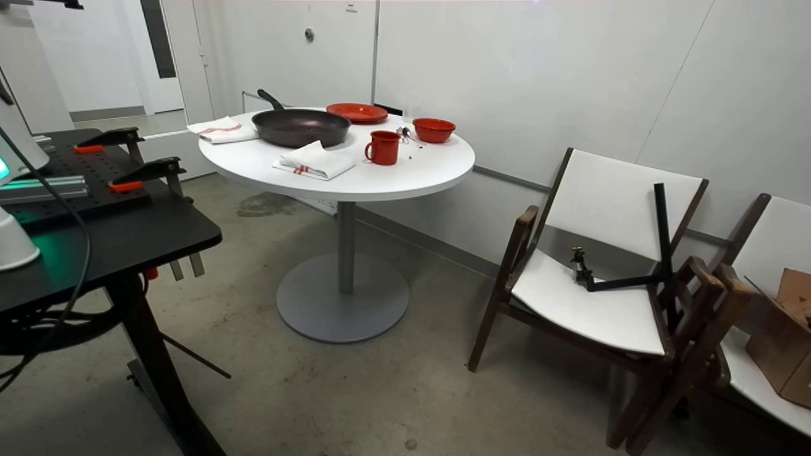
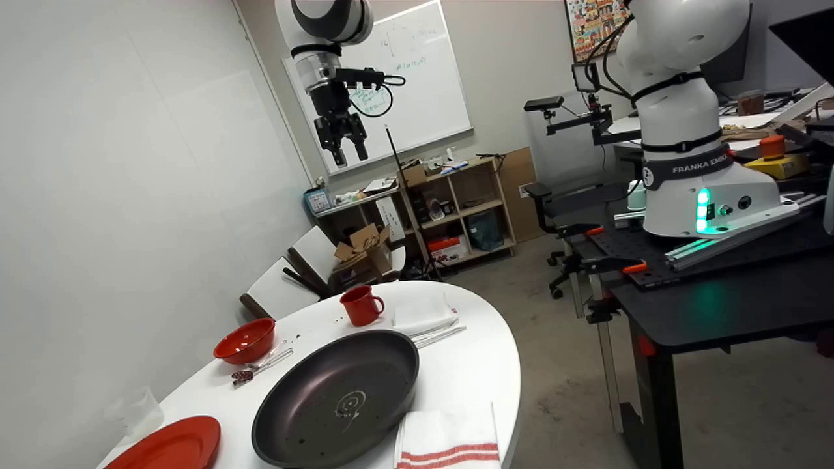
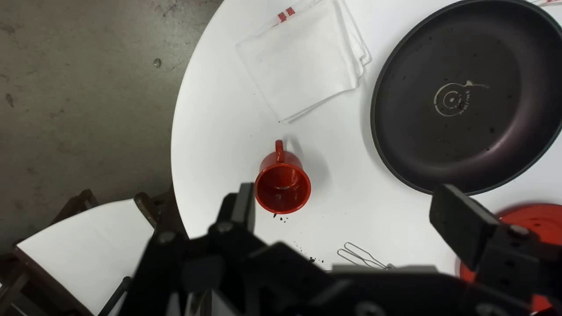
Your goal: Move the cup to the left
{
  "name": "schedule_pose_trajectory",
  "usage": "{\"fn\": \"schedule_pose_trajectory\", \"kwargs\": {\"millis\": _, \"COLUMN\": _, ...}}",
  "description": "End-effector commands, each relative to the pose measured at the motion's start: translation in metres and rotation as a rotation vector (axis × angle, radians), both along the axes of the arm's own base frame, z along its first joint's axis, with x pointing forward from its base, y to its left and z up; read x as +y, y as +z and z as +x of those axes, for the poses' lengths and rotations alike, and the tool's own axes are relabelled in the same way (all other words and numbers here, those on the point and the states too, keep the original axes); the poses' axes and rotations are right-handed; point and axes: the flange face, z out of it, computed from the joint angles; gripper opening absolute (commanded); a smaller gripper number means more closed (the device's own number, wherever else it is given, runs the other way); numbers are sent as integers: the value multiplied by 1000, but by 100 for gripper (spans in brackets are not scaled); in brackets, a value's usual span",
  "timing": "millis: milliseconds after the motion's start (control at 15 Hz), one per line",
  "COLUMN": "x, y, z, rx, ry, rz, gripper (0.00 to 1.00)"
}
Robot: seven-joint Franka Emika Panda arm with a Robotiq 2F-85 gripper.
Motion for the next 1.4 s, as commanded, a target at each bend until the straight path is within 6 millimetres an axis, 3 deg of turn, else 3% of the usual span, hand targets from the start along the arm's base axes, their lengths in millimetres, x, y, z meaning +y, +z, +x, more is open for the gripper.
{"fn": "schedule_pose_trajectory", "kwargs": {"millis": 0, "x": 0, "y": 1, "z": 0, "rx": 1, "ry": 0, "rz": 0, "gripper": 100}}
{"fn": "schedule_pose_trajectory", "kwargs": {"millis": 333, "x": 0, "y": 1, "z": 0, "rx": 1, "ry": 0, "rz": 0, "gripper": 100}}
{"fn": "schedule_pose_trajectory", "kwargs": {"millis": 600, "x": 0, "y": 9, "z": 14, "rx": -22, "ry": 9, "rz": 15, "gripper": 100}}
{"fn": "schedule_pose_trajectory", "kwargs": {"millis": 867, "x": -4, "y": 15, "z": 41, "rx": -43, "ry": -2, "rz": 26, "gripper": 100}}
{"fn": "schedule_pose_trajectory", "kwargs": {"millis": 1333, "x": -11, "y": -19, "z": 82, "rx": 61, "ry": -24, "rz": 71, "gripper": 100}}
